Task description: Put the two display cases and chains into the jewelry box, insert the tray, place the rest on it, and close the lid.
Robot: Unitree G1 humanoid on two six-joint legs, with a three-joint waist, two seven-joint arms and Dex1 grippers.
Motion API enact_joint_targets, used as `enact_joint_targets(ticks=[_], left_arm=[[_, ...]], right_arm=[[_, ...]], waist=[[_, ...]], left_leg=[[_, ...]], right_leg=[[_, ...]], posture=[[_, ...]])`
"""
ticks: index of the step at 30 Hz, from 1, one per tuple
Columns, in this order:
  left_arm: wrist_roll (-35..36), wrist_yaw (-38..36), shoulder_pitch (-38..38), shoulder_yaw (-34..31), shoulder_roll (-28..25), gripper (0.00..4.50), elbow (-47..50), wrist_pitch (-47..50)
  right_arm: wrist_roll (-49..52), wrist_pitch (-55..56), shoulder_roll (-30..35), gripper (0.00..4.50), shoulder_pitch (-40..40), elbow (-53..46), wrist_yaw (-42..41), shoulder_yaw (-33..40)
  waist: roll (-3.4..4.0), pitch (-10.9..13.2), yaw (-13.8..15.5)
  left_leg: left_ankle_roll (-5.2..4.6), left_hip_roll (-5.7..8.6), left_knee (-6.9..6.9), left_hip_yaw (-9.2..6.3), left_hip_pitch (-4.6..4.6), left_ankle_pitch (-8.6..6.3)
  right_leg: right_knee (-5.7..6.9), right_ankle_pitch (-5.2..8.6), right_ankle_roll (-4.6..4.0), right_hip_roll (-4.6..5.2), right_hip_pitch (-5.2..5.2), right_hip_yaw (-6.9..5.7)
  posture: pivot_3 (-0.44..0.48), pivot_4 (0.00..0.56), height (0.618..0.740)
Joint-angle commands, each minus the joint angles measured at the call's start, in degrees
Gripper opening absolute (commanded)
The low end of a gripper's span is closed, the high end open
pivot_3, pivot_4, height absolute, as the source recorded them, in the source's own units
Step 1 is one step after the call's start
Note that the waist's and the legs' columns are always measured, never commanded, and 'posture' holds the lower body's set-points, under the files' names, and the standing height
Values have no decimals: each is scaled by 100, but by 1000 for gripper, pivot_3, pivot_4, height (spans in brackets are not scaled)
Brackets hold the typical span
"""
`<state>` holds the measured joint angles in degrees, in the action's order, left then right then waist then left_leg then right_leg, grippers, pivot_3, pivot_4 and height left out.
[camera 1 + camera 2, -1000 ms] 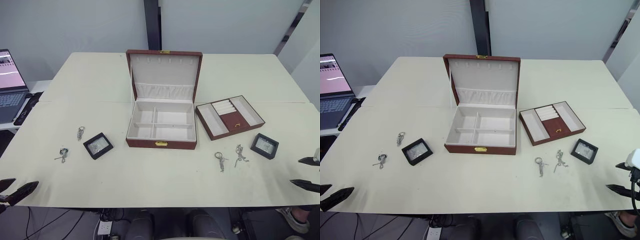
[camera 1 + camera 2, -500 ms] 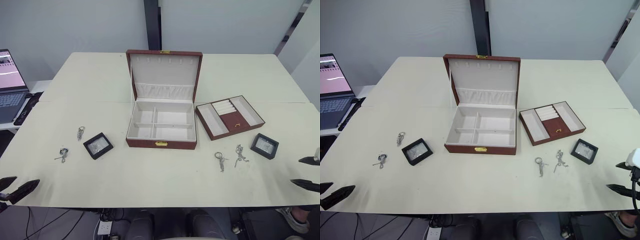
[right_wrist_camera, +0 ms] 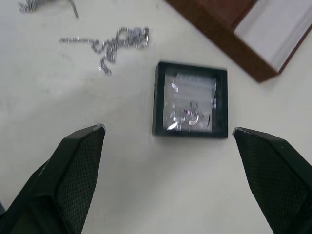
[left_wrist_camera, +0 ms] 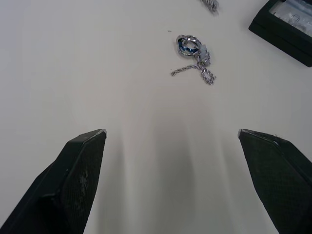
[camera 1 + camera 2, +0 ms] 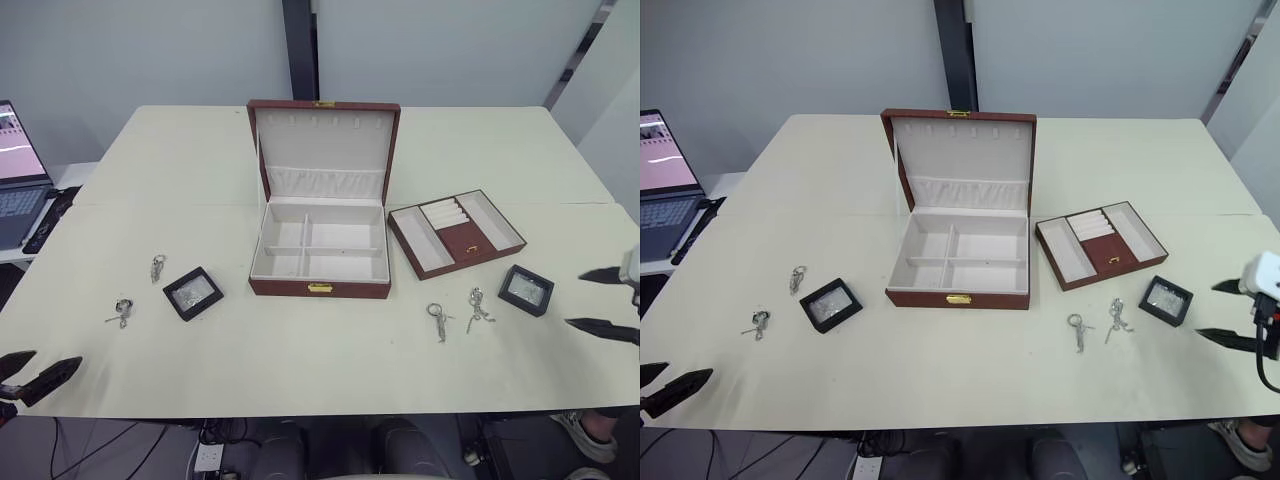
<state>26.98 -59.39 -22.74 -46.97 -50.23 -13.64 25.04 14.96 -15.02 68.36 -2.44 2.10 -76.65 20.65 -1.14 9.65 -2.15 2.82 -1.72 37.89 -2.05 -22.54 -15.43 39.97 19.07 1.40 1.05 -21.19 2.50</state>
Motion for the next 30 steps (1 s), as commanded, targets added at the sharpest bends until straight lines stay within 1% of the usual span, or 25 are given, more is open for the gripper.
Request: enact_joint_targets(ticks=[1, 4, 6, 9, 12, 16, 20, 26, 30], left_arm=[[140, 44, -188, -234, 122, 4500, 270, 20], [227, 148, -311, -335, 286, 4500, 422, 94], [275, 224, -381, -361, 378, 4500, 551, 135], [365, 322, -477, -419, 497, 4500, 715, 196], [426, 368, -596, -511, 619, 4500, 807, 216], [568, 496, -734, -620, 745, 4500, 1004, 303], [696, 638, -778, -656, 861, 4500, 1210, 392], [951, 968, -609, -588, 963, 4500, 1606, 617], [1065, 1168, -377, -491, 987, 4500, 1674, 722]], right_arm=[[467, -325, -32, 4463, -738, -650, -25, -356], [724, -545, -392, 4463, -1699, -997, -22, -1025], [882, -739, -768, 4463, -2371, -1181, -46, -1495], [1044, -966, -1382, 4463, -3153, -1340, -48, -2065], [1171, -1153, -1917, 4463, -3666, -1428, -64, -2485], [1174, -1291, -2372, 4463, -4001, -1477, -89, -2911], [988, -1372, -2740, 4463, -4278, -1382, 67, -3282], [912, -1498, -3173, 4463, -4416, -1397, 399, -3425], [809, -1562, -3372, 4463, -4455, -1376, 652, -3467]], waist=[[6, 3, -23], [1, 2, -17], [-1, 2, -14], [-2, 3, -14], [-3, 2, 8], [-14, -4, 47], [-22, -9, 39], [-25, -11, 37], [-25, -10, 36]], left_leg=[[0, -1, 0, 0, 0, 0], [0, -4, 0, -15, -6, 0], [0, -3, 1, -17, -7, 0], [0, -1, 3, -21, -9, 0], [0, -1, 3, -30, -16, 0], [0, 3, 5, -37, -24, 0], [1, 4, 6, -49, -25, 0], [1, 3, 5, -51, -25, 0], [1, 4, 5, -50, -25, 0]], right_leg=[[0, 0, 0, 0, -1, 0], [-3, 1, -1, 1, -1, 0], [-2, 1, -1, 3, 0, 1], [-2, 0, -2, 6, -1, 1], [-3, 0, -2, 7, -4, -5], [-6, 0, -2, 14, -9, -11], [-3, 0, -3, 16, -9, -21], [-3, -1, -3, 15, -9, -22], [-2, -1, -3, 15, -10, -22]], posture=[[0, 150, 740], [0, 150, 740], [0, 150, 740], [0, 150, 740], [0, 150, 740], [0, 150, 740], [0, 150, 740], [0, 150, 740], [0, 150, 740]])
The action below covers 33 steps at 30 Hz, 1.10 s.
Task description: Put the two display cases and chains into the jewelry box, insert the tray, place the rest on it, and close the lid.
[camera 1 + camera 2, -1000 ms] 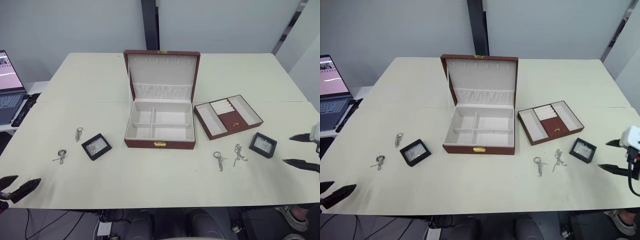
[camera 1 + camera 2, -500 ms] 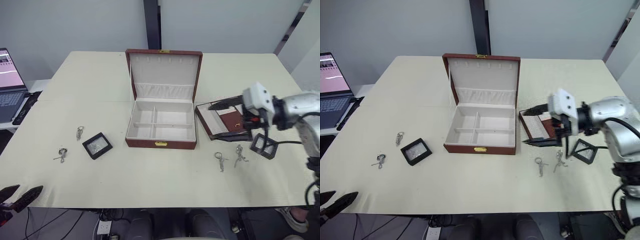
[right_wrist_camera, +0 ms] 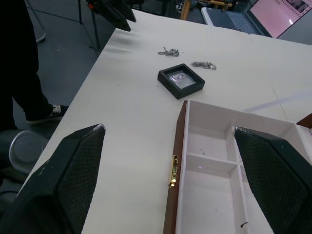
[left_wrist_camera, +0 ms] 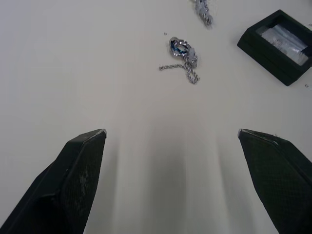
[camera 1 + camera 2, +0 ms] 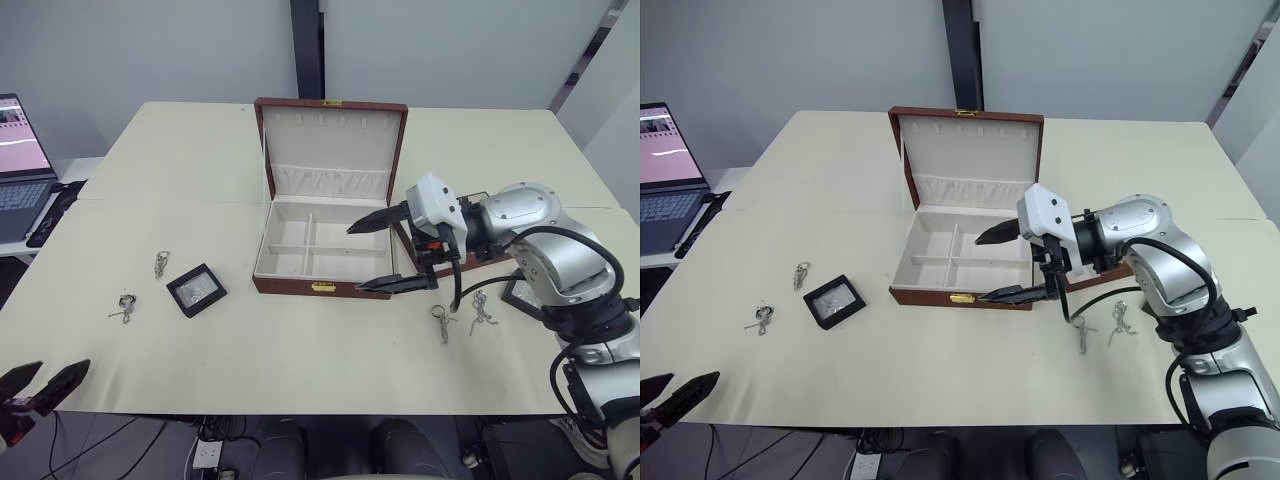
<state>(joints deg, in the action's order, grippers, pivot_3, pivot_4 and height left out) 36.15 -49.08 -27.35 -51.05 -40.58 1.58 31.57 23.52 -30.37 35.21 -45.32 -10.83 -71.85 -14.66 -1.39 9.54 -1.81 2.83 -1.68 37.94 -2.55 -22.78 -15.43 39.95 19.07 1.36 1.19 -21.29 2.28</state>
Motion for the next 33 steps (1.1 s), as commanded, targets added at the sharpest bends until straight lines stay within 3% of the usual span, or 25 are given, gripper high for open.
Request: enact_joint_targets(ticks=[1, 16, 22, 32, 33], left_arm=[[160, 174, 132, -60, 25, 4500, 179, 100], [-50, 1097, 1135, 597, 215, 4500, 99, 141], [-467, 1575, 1641, 1239, 172, 4500, -134, 180], [-780, 1781, 2109, 1704, 172, 4500, -487, 187], [-777, 1772, 2130, 1725, 180, 4315, -508, 231]], right_arm=[[-58, -62, -89, 4463, -174, -84, 227, 59], [-179, -121, -151, 4463, -96, -174, 390, 33], [-180, -130, -145, 4463, -77, -185, 376, 14], [-111, -270, -121, 4463, -79, -252, 367, 44], [-108, -282, -116, 4493, -80, -257, 363, 51]], waist=[[-1, 0, 1], [-2, 0, -2], [-2, 0, 2], [-1, 0, 1], [-1, 0, 0]], left_leg=[[0, 0, 0, -1, 0, 0], [0, 1, 0, -1, -1, 0], [0, 2, 0, -2, -2, 0], [0, 3, -1, -3, -3, 1], [0, 3, -1, -3, -2, 0]], right_leg=[[0, 0, 0, 0, 0, -1], [0, 0, 0, -1, 1, -1], [1, 0, 0, -2, 0, -1], [2, 0, 0, -3, -2, -1], [2, 0, 0, -3, -2, -1]], posture=[[0, 150, 740], [0, 150, 740], [0, 150, 740], [0, 150, 740], [0, 150, 740]])
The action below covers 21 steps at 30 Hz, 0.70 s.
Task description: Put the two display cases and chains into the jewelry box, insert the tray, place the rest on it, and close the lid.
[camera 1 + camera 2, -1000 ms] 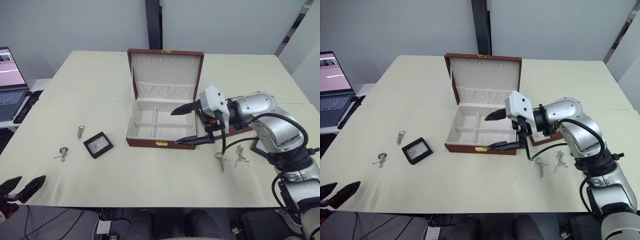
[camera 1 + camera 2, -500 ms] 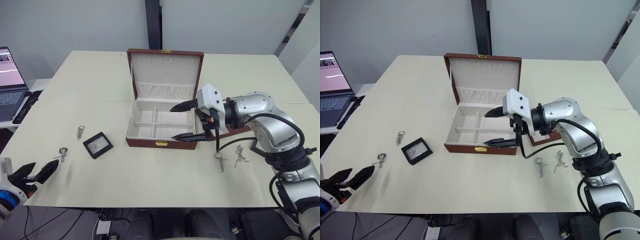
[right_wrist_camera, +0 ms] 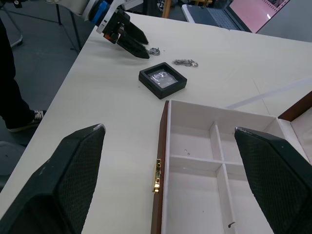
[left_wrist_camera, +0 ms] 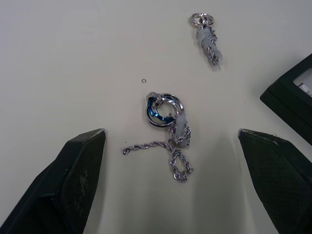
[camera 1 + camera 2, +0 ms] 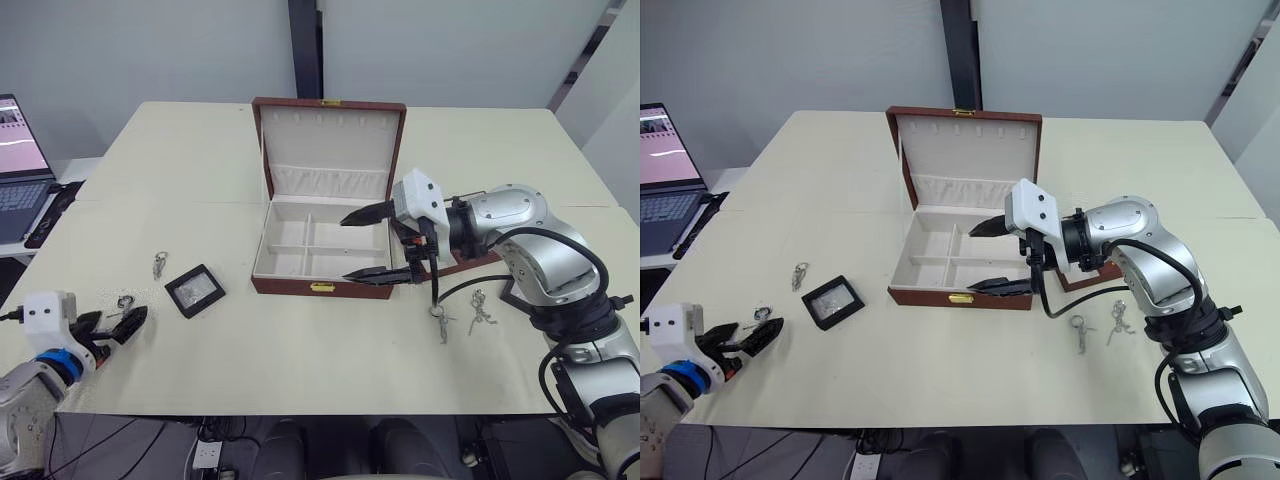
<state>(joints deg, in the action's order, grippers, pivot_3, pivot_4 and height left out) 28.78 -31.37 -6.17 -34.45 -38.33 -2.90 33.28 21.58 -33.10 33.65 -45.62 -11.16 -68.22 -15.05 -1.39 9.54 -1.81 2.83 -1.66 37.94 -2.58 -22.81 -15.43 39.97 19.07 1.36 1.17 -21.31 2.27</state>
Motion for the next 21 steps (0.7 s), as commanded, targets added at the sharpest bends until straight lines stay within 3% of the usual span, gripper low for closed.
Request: enact_joint_targets(ticks=[1, 15, 21], left_arm=[[-38, -39, 14, 106, -51, 4111, -67, 99], [-278, -192, 149, 378, -40, 56, -260, 32], [-201, -272, -3, 202, -52, 5, -40, -28]], right_arm=[[88, -19, 45, 4500, -51, -229, -2, 95], [107, -130, 82, 4500, -99, -253, -30, 138], [105, -173, 109, 4500, -76, -285, 21, 178]], waist=[[0, 0, -1], [5, 2, 18], [6, 2, 14]], left_leg=[[0, 0, 0, 0, 0, 0], [0, 5, 0, 0, 1, 0], [0, 4, 0, 1, 1, 0]], right_leg=[[0, 0, 0, 0, 0, 0], [0, 0, 0, 3, 2, 2], [-1, 0, 0, 3, 2, 2]], posture=[[0, 150, 740], [0, 150, 740], [0, 150, 740]])
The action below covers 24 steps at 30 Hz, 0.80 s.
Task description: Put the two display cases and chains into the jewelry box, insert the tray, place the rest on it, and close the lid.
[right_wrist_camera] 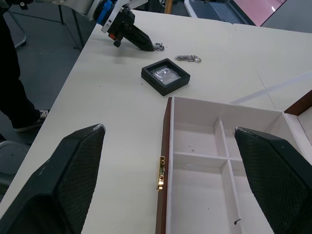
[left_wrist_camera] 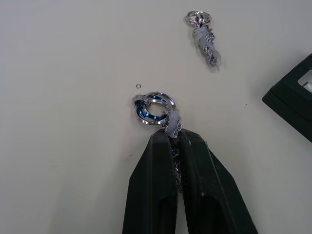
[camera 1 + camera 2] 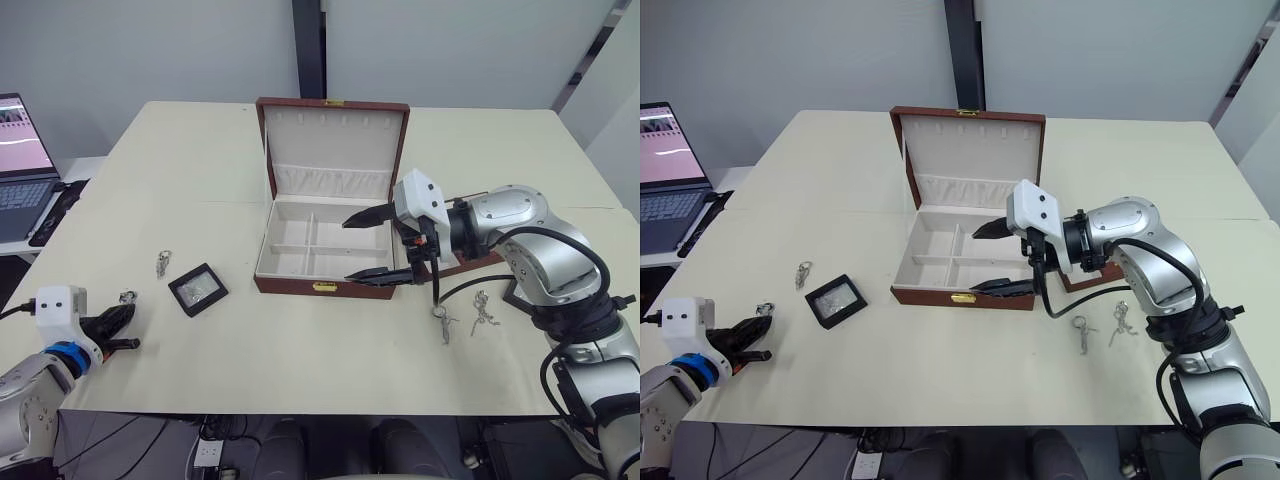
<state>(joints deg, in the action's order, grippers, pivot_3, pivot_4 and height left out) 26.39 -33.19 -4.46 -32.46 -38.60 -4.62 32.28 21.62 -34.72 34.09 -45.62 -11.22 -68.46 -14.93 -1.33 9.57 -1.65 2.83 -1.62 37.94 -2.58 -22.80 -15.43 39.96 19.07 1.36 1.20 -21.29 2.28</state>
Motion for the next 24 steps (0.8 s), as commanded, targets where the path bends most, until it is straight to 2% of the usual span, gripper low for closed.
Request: enact_joint_targets(ticks=[1, 5, 9, 15, 17, 20, 24], left_arm=[[60, -129, -264, -68, -42, 5, 236, 33], [227, -398, -606, -349, -210, 5, 743, -16], [370, -885, -878, -517, -605, 5, 1219, -28], [759, -1529, -711, -580, -1262, 5, 1696, 290], [1108, -1609, -273, -465, -1545, 5, 1878, 679], [1491, -1775, 846, 170, -2015, 5, 2049, 1143], [1507, -1920, 2308, 1239, -2131, 5, 1848, 1403]], right_arm=[[100, -16, 77, 4500, -56, -299, 60, 178], [110, -42, 126, 4500, 54, -369, 137, 244], [171, -71, 168, 4500, 206, -483, 219, 343], [194, -49, 218, 4500, 377, -578, 344, 452], [165, -96, 248, 4500, 392, -578, 417, 459], [164, -115, 269, 4500, 410, -586, 528, 484], [129, -104, 262, 4500, 453, -606, 676, 475]], waist=[[0, 0, -6], [-1, 1, -17], [-4, 3, -17], [-2, 5, -6], [-7, 10, 1], [-22, 26, 21], [-16, 32, -10]], left_leg=[[0, 0, 0, 0, 0, 0], [0, -3, -3, 1, -2, 0], [0, -6, -4, -2, -4, 0], [0, -1, -4, -3, -7, 0], [0, -2, -4, -3, -6, 0], [1, 2, 1, -20, -9, 1], [1, 9, -1, -2, -9, 1]], right_leg=[[0, 0, 0, 0, 0, 0], [-4, 0, 0, 0, -2, 1], [-4, 0, 0, -2, -4, -1], [-6, 0, 0, -1, -2, -2], [-5, 0, 0, -2, -2, -2], [-1, 0, 0, -6, 1, -17], [-4, 0, 1, -11, 0, -11]], posture=[[0, 150, 740], [0, 150, 740], [0, 150, 740], [0, 150, 740], [0, 150, 740], [0, 150, 740], [0, 150, 740]])
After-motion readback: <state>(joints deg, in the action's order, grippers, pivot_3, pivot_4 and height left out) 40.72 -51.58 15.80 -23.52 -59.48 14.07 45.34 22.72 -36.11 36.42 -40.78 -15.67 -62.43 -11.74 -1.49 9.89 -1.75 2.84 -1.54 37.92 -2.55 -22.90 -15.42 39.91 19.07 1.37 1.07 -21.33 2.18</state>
